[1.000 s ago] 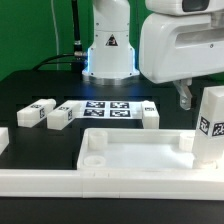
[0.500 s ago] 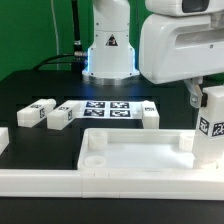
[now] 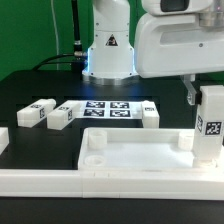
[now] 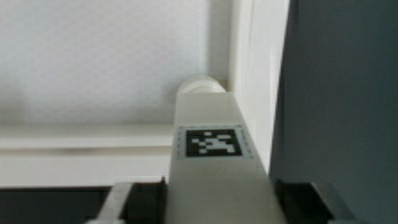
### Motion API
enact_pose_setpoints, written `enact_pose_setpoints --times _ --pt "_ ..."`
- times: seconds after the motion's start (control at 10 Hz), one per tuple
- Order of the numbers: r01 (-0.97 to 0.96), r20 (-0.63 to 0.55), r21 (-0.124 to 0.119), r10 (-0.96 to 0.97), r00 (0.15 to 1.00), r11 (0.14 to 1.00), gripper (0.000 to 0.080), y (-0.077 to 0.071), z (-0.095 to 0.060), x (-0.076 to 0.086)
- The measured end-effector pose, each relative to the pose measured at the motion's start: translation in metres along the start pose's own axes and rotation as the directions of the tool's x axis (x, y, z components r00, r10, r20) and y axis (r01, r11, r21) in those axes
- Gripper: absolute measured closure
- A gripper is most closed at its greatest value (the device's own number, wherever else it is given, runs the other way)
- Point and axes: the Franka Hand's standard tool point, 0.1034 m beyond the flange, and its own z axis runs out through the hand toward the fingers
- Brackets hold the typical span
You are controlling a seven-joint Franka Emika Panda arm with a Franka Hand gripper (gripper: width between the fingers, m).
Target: Assemble desk
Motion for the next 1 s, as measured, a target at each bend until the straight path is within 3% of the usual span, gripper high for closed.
enact_pose_setpoints --times 0.3,0.5,0.9,1.0 --pt "-0.291 -0.013 0.017 0.291 0.957 0.957 0.0511 0.0005 0.0017 -0.0007" --pt "-0.488 -0.009 0.022 0.489 0.872 0.872 0.0509 -0.0010 0.0020 -0.0011" --pt "-0.721 -0.001 0.026 0.721 0.693 0.693 0.0509 -0.0047 0.0024 -0.0016" --pt "-0.730 -0.001 0.026 0.730 0.683 0.683 0.0509 -0.0047 0.0023 -0.0015"
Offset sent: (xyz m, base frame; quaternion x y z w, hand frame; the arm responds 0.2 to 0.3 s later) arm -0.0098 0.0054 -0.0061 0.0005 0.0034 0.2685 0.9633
